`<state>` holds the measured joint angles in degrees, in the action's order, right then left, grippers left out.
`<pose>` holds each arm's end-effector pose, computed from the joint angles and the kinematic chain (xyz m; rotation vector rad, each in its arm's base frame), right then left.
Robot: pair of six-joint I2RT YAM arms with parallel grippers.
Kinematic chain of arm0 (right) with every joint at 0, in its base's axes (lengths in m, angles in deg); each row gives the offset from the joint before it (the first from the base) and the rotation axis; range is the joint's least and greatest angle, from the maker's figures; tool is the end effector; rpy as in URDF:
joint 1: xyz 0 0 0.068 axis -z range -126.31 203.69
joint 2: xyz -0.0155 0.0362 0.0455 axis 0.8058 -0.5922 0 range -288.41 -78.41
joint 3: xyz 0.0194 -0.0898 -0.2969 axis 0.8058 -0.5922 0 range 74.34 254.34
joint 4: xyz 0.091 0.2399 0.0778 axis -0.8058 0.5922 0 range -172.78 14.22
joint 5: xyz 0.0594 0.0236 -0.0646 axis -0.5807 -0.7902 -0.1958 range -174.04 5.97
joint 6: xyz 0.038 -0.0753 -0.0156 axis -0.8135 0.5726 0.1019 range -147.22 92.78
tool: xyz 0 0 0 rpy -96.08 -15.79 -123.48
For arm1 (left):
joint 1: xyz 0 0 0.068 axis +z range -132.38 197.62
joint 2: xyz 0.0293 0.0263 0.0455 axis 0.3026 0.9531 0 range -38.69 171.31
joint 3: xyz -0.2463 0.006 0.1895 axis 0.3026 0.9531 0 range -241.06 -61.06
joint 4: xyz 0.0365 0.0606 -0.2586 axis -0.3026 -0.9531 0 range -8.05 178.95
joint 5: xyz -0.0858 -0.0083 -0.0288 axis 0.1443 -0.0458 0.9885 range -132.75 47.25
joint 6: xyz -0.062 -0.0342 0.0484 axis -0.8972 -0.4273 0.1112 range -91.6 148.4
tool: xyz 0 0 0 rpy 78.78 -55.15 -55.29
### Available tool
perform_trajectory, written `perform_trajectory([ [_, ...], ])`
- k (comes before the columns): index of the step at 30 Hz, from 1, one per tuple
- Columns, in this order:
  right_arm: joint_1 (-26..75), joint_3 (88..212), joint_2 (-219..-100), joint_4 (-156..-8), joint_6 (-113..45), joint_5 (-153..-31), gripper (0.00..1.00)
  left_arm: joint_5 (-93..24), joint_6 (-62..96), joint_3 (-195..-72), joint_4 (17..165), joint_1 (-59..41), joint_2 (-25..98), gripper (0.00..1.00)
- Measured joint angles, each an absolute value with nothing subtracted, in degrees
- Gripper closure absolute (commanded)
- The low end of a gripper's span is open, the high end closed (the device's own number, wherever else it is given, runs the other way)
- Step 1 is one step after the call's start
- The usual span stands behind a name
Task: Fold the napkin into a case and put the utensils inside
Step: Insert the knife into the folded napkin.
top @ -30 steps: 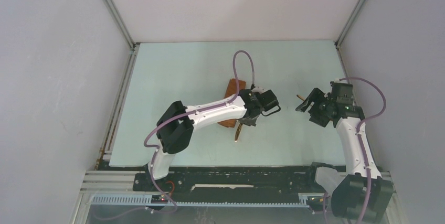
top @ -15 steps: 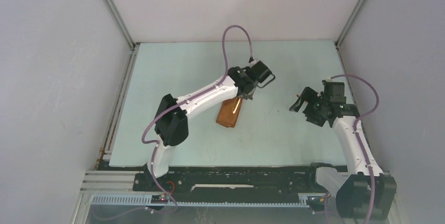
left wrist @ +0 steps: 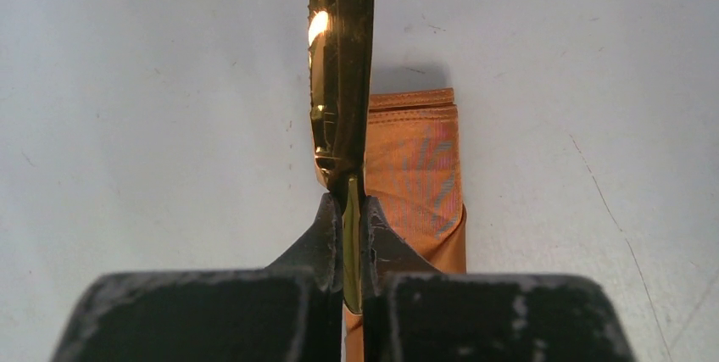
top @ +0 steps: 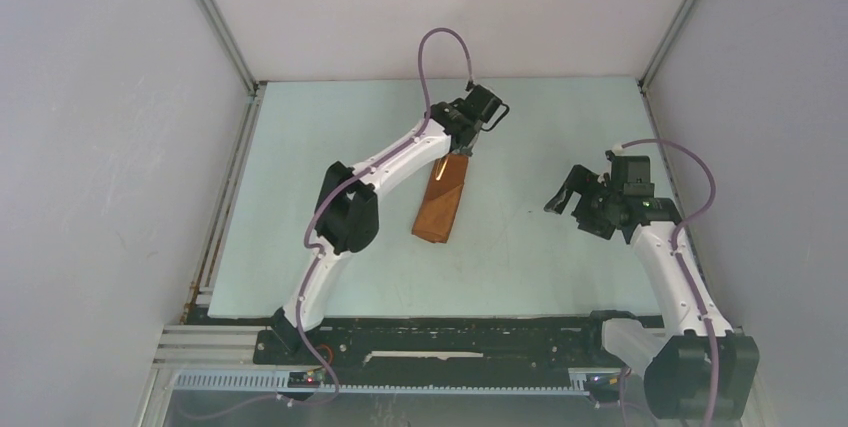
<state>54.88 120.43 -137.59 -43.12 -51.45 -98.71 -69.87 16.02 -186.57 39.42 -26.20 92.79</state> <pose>0.2133 0.0147 0.2581 0.4462 2.4746 0.4860 0.4263 -0.3612 0.2576 0.4759 2.3527 0.1594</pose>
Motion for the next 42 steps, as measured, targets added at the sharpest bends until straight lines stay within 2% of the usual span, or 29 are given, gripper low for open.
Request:
perform_trajectory([
  [20,54.27,120.43,-139.34,-43.12,-51.28,-98.69,0.0,-68.42,16.65,-182.6,47.96,-25.98,95.45,1.0],
  [33,54.05,120.43,-139.58,-43.14,-51.28,-98.67,0.0,-67.37,15.16,-173.77,48.22,-25.96,95.21,1.0],
  [42,54.05,120.43,-140.08,-43.14,-51.28,-98.54,0.0,-65.91,12.82,-167.97,47.87,-25.98,90.71,1.0],
])
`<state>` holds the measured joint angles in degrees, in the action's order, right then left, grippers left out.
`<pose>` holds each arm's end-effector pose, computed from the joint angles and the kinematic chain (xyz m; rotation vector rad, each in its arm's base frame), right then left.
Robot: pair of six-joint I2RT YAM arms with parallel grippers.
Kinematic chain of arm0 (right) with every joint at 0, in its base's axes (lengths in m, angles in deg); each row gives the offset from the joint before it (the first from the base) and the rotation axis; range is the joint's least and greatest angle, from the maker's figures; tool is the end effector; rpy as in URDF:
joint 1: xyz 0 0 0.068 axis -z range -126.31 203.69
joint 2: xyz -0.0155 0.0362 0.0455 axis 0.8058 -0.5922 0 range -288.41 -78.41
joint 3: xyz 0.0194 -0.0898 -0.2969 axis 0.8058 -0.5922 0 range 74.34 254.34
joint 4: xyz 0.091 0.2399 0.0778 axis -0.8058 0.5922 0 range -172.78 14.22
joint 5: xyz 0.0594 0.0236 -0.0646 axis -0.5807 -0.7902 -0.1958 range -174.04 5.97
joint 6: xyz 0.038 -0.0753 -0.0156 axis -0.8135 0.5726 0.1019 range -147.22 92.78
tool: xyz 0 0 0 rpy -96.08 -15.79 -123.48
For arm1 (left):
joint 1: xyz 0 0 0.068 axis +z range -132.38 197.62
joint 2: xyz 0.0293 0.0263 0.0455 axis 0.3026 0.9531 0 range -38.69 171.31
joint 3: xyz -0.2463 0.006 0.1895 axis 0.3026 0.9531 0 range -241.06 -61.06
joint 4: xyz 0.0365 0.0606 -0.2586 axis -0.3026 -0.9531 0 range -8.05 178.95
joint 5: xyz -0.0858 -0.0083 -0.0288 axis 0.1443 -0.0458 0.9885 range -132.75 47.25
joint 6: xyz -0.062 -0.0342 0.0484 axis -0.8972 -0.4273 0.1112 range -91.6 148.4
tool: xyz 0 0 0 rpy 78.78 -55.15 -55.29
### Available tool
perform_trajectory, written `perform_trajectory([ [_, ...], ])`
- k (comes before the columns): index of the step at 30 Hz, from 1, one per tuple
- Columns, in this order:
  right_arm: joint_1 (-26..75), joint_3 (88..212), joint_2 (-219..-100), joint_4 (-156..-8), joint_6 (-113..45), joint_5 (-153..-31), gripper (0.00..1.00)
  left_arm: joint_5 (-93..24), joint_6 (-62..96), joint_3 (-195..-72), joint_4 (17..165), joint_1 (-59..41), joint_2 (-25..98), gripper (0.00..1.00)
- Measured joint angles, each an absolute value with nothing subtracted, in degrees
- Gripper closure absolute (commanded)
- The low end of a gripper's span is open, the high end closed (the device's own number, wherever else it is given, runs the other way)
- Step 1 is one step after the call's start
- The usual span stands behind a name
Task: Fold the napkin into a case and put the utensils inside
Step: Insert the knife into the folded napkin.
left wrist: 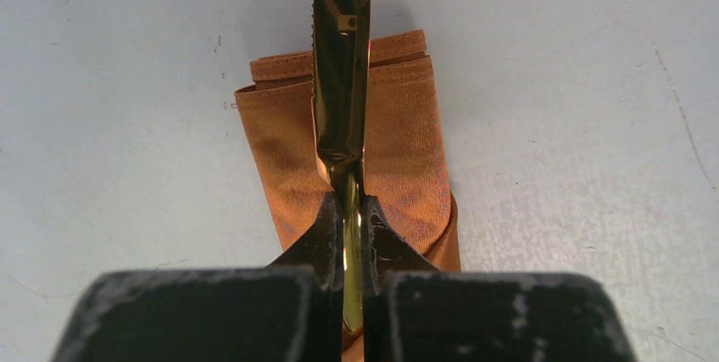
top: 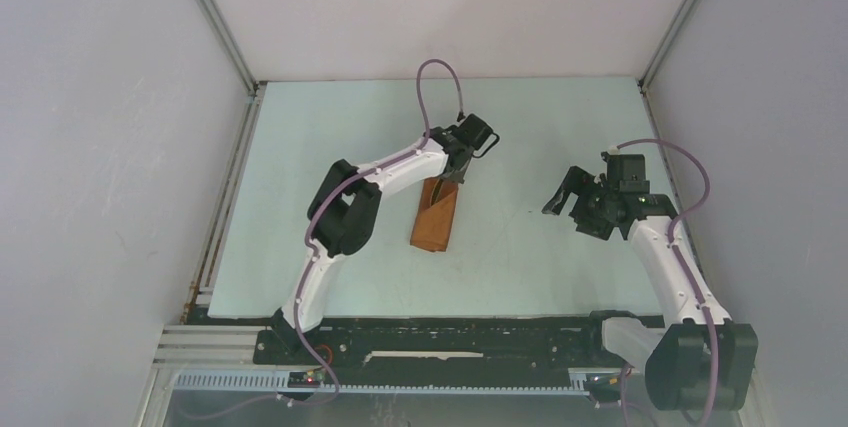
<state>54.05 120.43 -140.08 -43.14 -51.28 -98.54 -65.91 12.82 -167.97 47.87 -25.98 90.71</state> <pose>0.2192 0.0175 0.2495 0.4411 2.5208 0.4829 0.4059 -0.3454 0.1782 0.4968 2.4968 0.1584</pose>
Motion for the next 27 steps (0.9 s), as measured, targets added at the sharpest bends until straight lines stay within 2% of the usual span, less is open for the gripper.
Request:
perform_trajectory([
  [27,52.02,120.43,-140.56,-43.21,-51.28,-98.21,0.0,-62.87,5.68,-160.13,45.97,-25.98,86.21,1.0],
])
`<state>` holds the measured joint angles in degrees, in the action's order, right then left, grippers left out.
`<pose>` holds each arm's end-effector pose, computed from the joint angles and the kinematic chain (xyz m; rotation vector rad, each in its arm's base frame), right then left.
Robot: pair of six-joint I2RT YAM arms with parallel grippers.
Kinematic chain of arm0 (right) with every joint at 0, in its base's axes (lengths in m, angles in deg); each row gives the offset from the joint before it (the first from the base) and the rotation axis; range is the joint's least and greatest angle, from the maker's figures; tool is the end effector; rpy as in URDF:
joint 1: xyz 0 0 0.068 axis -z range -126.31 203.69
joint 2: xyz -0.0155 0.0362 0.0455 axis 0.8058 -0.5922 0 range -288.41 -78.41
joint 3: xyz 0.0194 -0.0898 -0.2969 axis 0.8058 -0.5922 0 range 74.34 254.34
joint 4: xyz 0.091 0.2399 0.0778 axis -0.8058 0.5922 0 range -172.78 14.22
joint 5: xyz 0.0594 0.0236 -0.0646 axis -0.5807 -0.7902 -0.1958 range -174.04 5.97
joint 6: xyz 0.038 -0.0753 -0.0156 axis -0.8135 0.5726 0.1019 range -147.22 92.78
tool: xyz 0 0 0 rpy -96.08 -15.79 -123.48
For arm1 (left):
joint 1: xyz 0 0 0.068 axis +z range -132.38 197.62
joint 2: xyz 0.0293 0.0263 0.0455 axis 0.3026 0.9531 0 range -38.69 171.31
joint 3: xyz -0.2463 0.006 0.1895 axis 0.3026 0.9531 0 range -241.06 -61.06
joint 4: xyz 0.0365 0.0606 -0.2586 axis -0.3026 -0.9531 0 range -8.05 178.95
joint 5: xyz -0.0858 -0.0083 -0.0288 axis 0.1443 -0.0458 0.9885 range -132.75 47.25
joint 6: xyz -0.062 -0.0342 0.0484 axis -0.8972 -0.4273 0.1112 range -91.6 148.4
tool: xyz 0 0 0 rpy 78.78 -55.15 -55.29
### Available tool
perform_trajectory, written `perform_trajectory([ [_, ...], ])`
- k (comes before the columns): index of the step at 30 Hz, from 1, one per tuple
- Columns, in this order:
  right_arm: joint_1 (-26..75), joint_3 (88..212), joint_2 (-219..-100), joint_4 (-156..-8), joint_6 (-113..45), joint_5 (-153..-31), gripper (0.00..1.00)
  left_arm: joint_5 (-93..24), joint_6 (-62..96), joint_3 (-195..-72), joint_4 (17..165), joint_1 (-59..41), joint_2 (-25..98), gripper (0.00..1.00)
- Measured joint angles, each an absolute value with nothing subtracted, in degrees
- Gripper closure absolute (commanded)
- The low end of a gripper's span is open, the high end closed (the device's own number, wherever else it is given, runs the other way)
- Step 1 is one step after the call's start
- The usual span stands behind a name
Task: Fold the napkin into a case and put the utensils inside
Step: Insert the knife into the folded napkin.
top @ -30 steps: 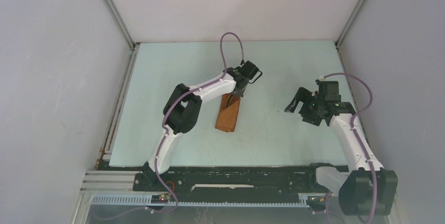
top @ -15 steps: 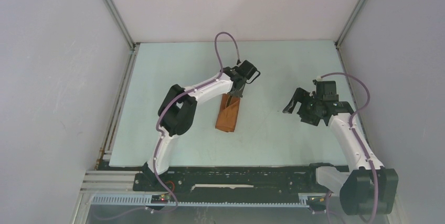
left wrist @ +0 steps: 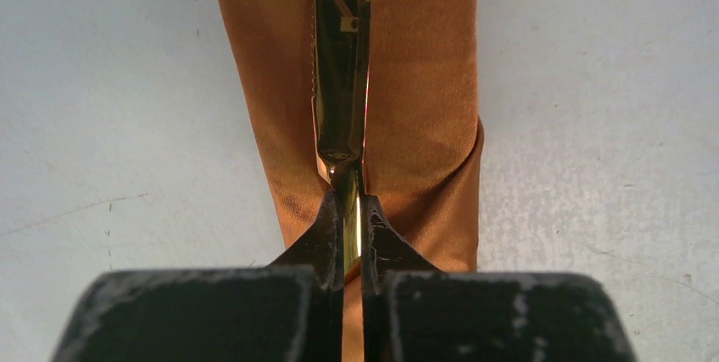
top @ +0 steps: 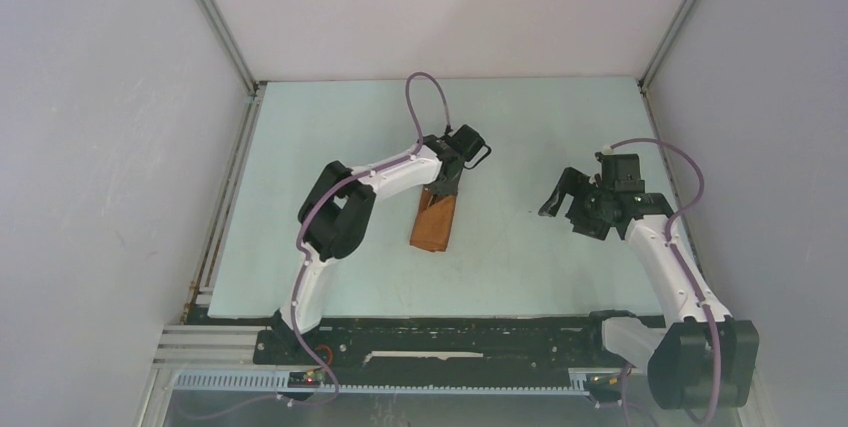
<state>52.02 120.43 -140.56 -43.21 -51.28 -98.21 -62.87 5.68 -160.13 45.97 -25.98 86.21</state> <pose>0.2198 0.0249 0.2479 0.4017 2.5388 0.4881 0.3792 -0.3251 0.1710 0.3924 2.6135 0.1222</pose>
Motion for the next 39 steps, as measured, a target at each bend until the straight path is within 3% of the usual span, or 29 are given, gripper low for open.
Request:
perform_trajectory([
  [8,47.16,120.36,-144.15,-46.57,-50.97,-102.36,0.03,-62.33,3.93,-156.57,46.08,-25.98,83.41,1.0],
  [13,39.19,116.91,-149.48,-58.9,-53.99,-111.72,0.19,-61.52,3.16,-155.98,46.65,-25.98,82.67,1.0],
  [17,32.08,112.29,-153.81,-71.91,-59.45,-117.62,0.36,-61.08,2.73,-154.66,47.37,-25.98,82.25,1.0],
  [20,27.43,111.77,-159.21,-82.16,-62.49,-120.48,0.6,-60.56,2.38,-153.57,47.96,-25.98,82.21,1.0],
  [25,22.22,111.77,-170.11,-97.3,-66.29,-123.08,0.92,-60.18,2.29,-151.91,48.94,-25.96,81.64,1.0],
  [27,21.33,111.77,-173.63,-101.79,-67.69,-123.41,0.99,-59.99,2.18,-151.49,49.21,-25.89,81.27,1.0],
  [39,20.26,111.77,-184.89,-120.06,-75.23,-124.59,1.0,-59.33,1.52,-149.7,50.58,-25.43,79.37,1.0],
])
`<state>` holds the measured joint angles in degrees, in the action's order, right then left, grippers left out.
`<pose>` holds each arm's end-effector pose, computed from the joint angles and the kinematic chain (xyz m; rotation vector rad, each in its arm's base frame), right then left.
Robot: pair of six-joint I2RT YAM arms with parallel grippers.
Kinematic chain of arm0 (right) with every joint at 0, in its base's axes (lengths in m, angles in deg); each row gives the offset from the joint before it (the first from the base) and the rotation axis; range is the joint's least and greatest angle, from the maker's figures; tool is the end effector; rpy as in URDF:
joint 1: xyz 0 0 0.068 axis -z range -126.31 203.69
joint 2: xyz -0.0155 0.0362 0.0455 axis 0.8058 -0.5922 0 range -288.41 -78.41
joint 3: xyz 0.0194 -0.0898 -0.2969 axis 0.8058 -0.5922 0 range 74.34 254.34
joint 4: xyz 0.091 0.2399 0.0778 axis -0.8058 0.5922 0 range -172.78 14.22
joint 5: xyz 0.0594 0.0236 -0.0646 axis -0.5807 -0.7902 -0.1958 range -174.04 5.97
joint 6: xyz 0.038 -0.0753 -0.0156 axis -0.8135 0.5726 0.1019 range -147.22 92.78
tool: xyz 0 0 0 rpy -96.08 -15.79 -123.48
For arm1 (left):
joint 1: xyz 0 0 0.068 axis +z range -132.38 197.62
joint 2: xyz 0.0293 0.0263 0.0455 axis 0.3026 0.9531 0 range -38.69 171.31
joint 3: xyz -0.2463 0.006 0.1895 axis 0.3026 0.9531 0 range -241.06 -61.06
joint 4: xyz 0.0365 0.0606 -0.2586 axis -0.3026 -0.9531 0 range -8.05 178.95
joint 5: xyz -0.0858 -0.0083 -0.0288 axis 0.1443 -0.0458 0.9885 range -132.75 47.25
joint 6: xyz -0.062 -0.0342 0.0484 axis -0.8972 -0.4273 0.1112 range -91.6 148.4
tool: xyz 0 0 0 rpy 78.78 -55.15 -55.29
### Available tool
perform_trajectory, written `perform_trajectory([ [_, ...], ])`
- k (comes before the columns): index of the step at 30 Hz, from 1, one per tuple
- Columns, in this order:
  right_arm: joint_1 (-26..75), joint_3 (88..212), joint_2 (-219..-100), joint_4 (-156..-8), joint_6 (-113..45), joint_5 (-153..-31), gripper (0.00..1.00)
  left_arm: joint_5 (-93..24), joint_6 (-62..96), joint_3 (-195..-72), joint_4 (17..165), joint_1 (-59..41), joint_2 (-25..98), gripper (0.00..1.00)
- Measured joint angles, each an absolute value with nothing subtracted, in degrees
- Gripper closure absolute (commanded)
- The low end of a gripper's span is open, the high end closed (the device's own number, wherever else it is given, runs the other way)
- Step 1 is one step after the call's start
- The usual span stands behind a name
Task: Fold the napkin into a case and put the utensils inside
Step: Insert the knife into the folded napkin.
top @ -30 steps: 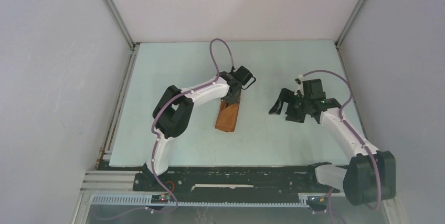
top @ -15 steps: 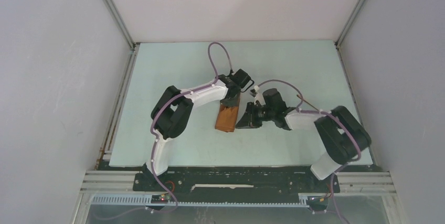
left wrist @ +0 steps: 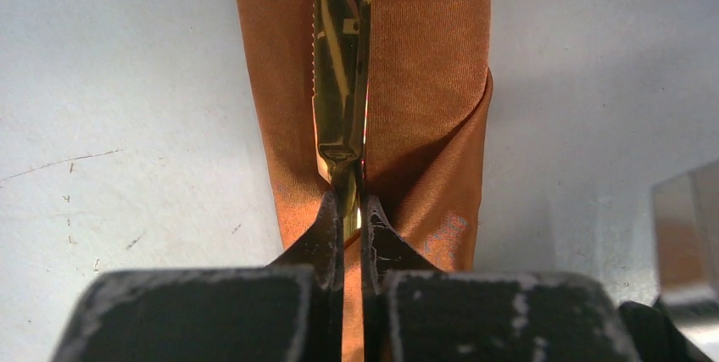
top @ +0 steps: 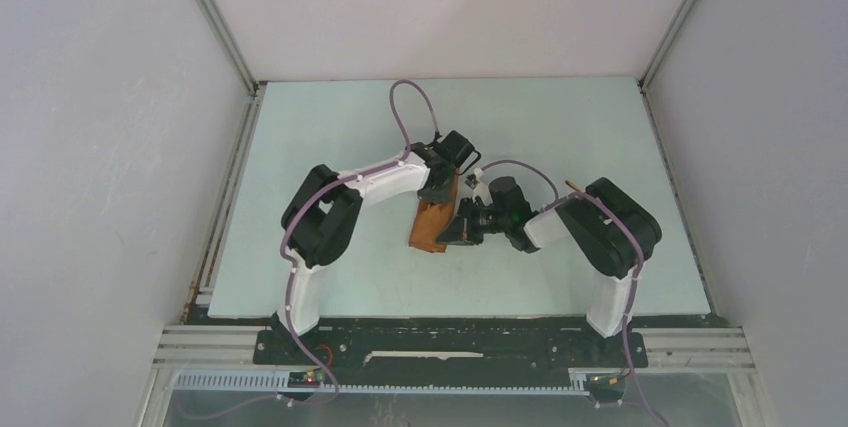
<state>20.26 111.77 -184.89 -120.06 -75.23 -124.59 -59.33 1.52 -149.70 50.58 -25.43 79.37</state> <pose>0.2767 0.2415 0.1210 -0.1821 2.3989 1.5160 0.3560 -0.3030 0.1738 0.2989 2.6457 0.0186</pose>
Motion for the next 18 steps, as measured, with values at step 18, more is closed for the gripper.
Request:
perform_trajectory([
  [18,16.41,111.79,-188.41,-122.99,-77.07,-119.83,1.0,-58.3,-1.12,-146.93,50.78,-25.32,78.01,1.0],
])
